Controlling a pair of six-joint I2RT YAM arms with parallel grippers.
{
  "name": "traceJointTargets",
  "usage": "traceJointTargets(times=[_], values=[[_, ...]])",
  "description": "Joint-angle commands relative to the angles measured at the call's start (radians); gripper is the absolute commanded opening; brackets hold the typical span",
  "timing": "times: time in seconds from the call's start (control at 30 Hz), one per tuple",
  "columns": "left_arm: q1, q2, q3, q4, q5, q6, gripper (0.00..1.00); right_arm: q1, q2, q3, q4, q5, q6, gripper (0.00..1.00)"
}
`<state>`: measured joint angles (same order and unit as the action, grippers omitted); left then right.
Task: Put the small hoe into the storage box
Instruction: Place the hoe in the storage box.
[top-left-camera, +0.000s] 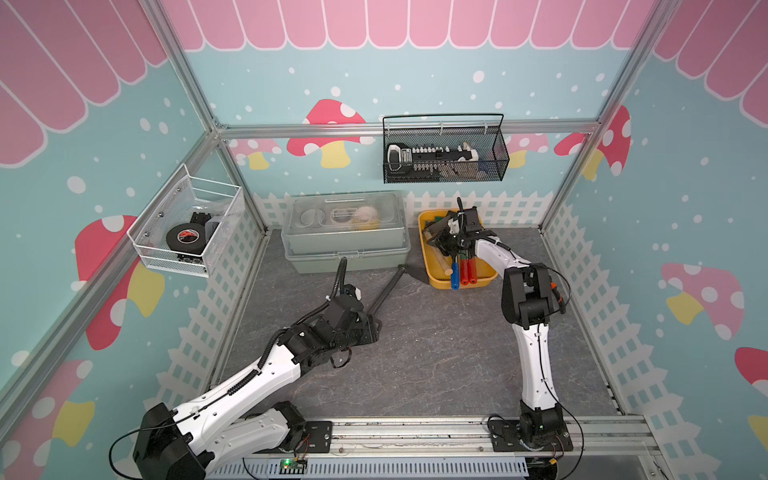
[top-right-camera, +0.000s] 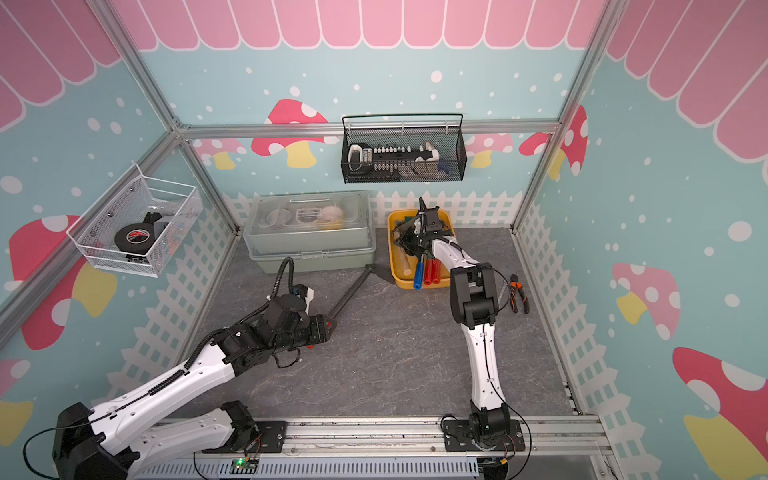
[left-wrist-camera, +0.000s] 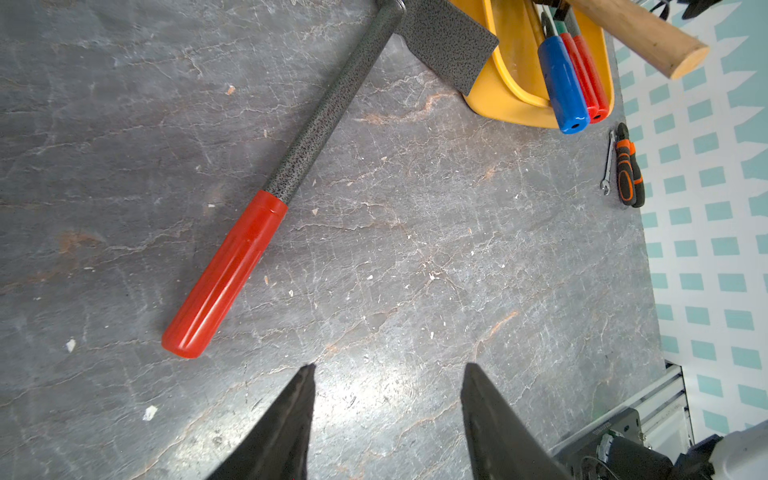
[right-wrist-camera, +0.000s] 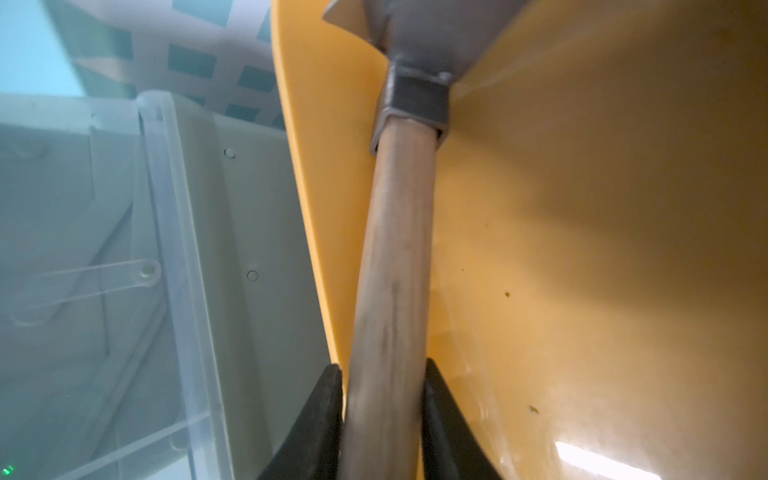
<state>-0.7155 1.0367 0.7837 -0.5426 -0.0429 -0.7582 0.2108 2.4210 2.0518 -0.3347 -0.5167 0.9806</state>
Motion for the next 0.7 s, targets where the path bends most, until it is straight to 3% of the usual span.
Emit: traceJointTargets(times=[0.0,0.67], values=[[0.008,-0.012,0.000,-0.019,-0.026,0.017,0.56,0.004,0.024,0.068,-0.043,-0.005,-0.040,0.34],[0.011,0.016,0.002,-0.016,-0.020,0.035,0.56,0.004,-0.047,0.001,-0.118,0.016,-0.136,0.38]])
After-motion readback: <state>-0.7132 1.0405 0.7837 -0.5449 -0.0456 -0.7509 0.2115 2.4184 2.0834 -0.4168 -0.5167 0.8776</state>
